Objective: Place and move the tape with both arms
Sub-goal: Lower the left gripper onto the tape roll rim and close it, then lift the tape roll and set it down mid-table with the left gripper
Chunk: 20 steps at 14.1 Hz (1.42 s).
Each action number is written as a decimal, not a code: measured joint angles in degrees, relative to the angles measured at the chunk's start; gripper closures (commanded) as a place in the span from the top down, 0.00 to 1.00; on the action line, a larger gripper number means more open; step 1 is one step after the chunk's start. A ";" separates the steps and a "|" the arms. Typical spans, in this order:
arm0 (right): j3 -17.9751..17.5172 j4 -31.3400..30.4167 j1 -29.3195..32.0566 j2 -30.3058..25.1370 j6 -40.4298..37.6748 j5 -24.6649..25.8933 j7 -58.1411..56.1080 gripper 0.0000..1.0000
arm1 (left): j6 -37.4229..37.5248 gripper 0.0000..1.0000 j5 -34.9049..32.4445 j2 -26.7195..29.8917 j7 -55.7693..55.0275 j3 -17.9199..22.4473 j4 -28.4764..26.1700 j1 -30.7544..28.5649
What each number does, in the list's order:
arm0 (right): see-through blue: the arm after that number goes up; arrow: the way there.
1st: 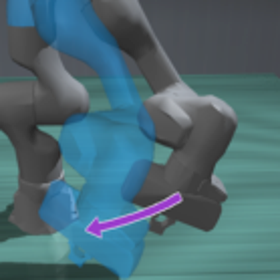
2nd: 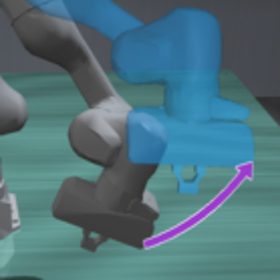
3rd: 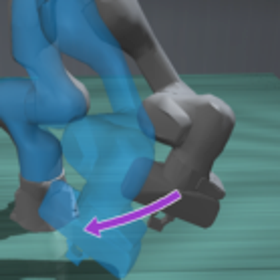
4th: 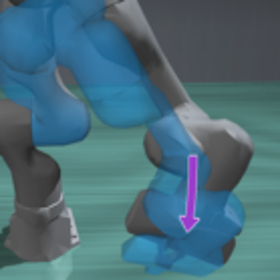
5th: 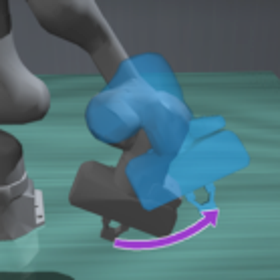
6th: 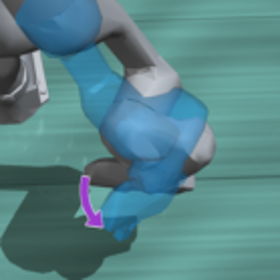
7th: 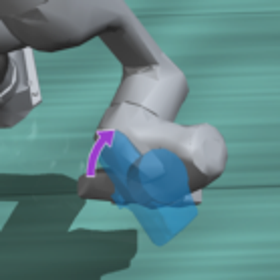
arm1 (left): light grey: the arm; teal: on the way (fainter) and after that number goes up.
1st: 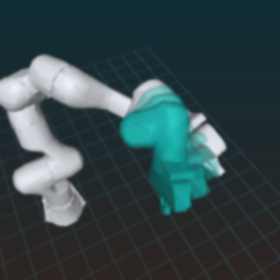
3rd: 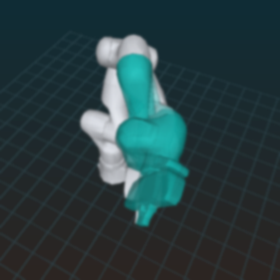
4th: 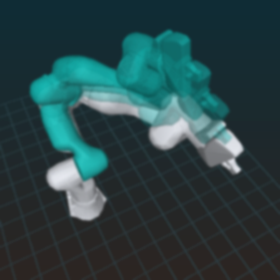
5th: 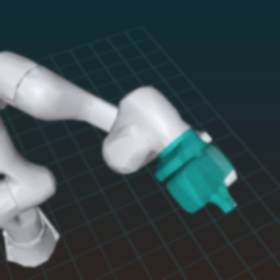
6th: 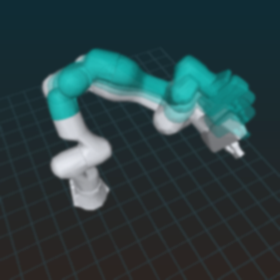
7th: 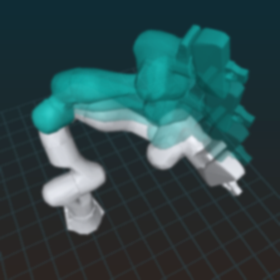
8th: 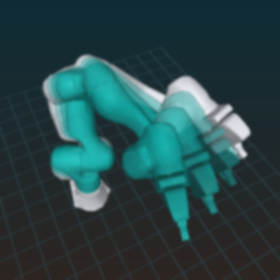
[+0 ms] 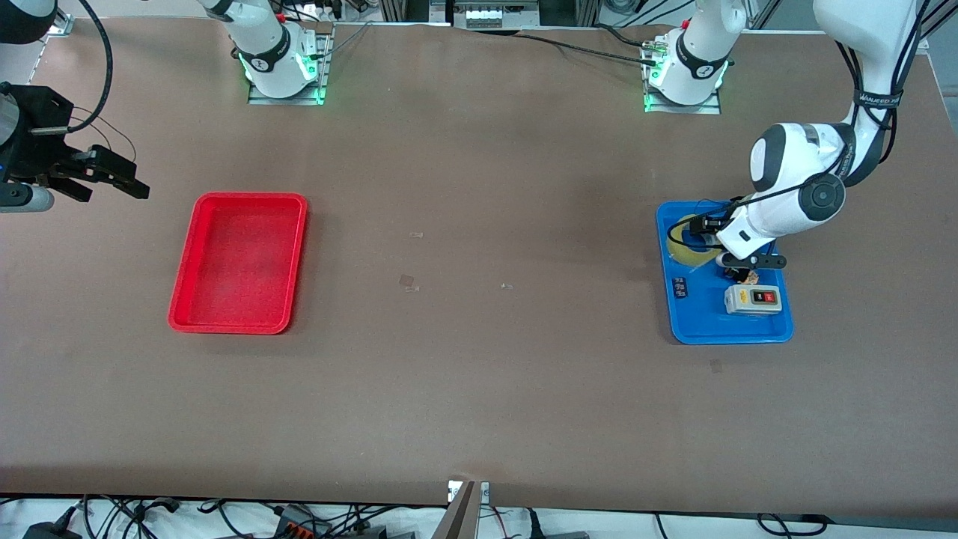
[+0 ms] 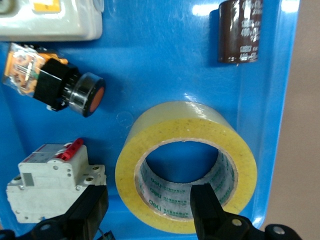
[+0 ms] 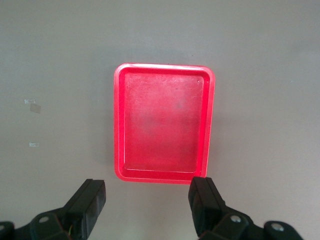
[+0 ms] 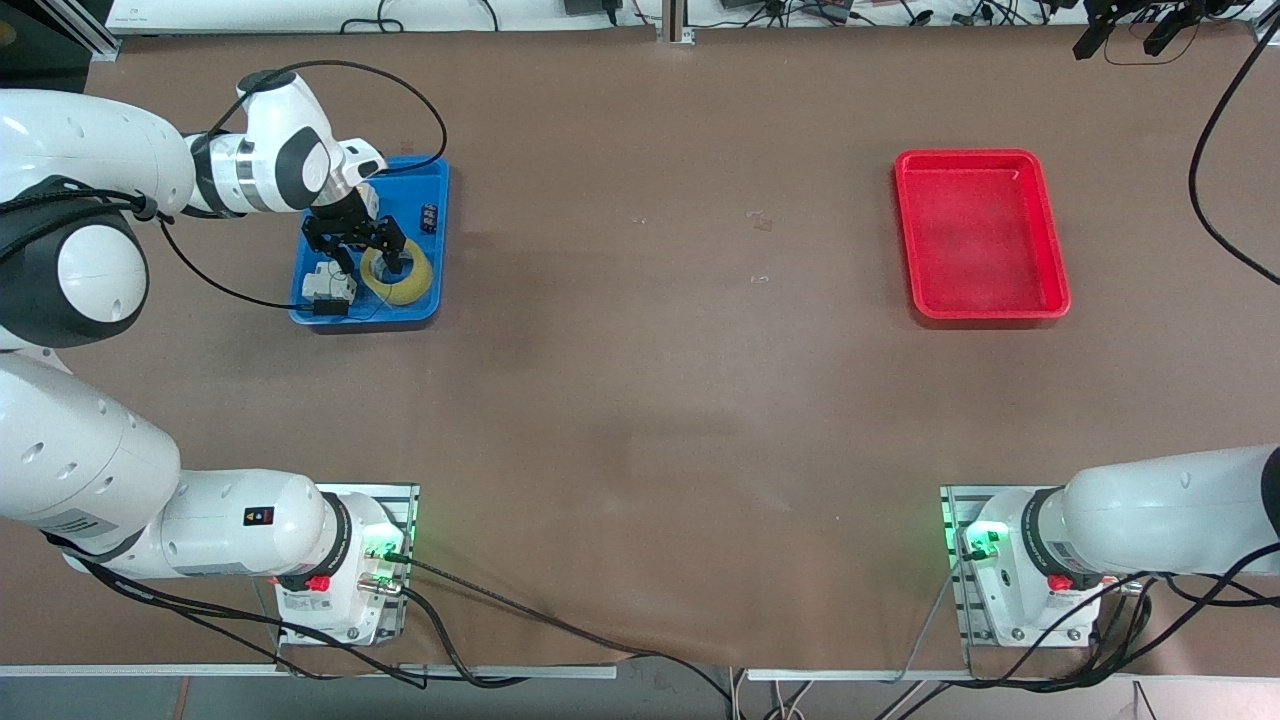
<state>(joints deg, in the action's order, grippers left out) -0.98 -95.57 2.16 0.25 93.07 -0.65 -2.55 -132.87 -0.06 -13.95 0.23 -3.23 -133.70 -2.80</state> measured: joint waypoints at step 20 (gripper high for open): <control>-0.12 0.00 -0.01 0.00 -0.09 0.00 0.00 1.00 | 27.59 0.00 17.34 -9.51 -25.91 -1.58 33.12 17.72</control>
<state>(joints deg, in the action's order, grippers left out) -1.10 -95.57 2.15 0.25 92.99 -0.65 -2.55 -105.28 17.28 -23.46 -25.68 -4.81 -100.58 14.93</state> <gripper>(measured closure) 0.000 0.793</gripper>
